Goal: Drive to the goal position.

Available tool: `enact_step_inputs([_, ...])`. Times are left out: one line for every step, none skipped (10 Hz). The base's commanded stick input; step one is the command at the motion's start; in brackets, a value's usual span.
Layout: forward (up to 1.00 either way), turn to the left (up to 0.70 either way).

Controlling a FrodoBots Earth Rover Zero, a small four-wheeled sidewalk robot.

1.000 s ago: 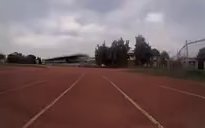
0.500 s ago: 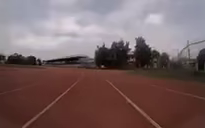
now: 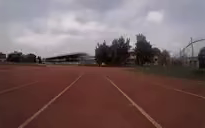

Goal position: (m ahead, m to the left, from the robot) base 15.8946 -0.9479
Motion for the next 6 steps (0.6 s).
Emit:
enact_step_inputs([0.45,0.0])
enact_step_inputs([0.45,0.0])
enact_step_inputs([0.45,0.0])
enact_step_inputs([0.45,0.0])
enact_step_inputs([0.45,0.0])
enact_step_inputs([0.45,0.02])
